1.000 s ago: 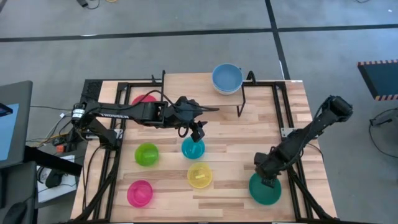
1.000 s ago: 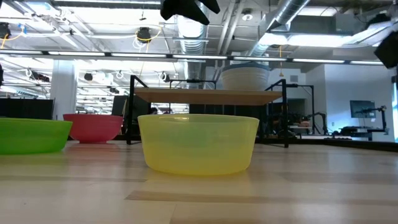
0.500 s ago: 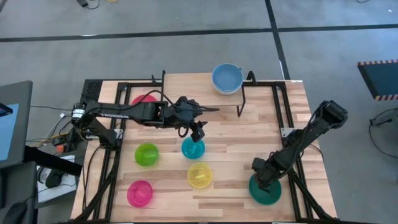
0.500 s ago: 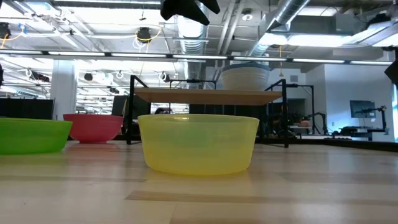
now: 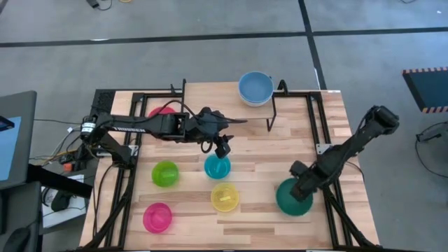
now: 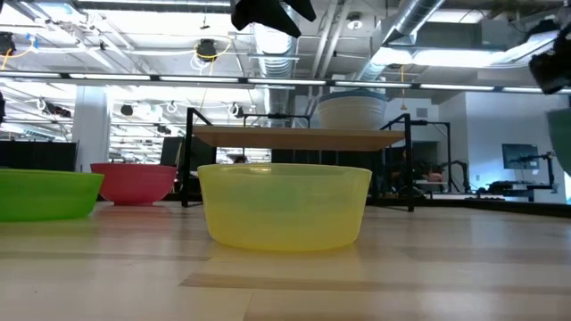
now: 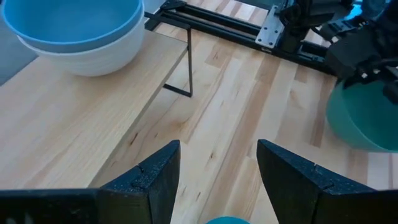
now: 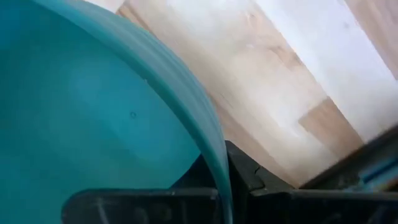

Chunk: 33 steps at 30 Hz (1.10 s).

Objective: Place and stack bowls onto a shelf
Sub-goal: Stack the large green bowl on top of the large blue bowl on the shelf

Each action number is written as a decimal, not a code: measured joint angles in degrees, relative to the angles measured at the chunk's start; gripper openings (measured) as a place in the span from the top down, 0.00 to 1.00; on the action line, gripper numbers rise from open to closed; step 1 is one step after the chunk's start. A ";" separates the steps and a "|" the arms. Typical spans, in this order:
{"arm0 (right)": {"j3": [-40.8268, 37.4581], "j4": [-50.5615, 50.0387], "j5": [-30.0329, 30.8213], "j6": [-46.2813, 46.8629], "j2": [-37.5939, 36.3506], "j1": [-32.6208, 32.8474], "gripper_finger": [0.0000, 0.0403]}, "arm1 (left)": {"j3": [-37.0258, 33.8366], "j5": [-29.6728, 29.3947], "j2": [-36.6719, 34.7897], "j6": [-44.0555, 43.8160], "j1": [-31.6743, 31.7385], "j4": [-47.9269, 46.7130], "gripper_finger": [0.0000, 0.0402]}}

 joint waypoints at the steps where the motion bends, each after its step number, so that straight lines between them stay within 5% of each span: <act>1: 0.54 -1.44 0.39 0.16 -0.73 -0.84 0.95 | 0.00 0.02 0.00 0.00 0.13 0.37 0.51; 18: 18.50 -4.49 17.82 -11.40 -0.82 -23.86 0.95 | -4.61 10.55 0.02 6.01 2.48 19.22 0.62; 27: 25.70 -4.03 19.57 -31.29 4.09 -30.22 0.93 | -4.63 12.97 4.41 6.40 2.64 25.69 0.52; 33: 29.11 -4.89 19.56 -35.37 6.71 -31.87 0.93 | -4.69 12.00 5.84 5.29 2.44 24.81 0.51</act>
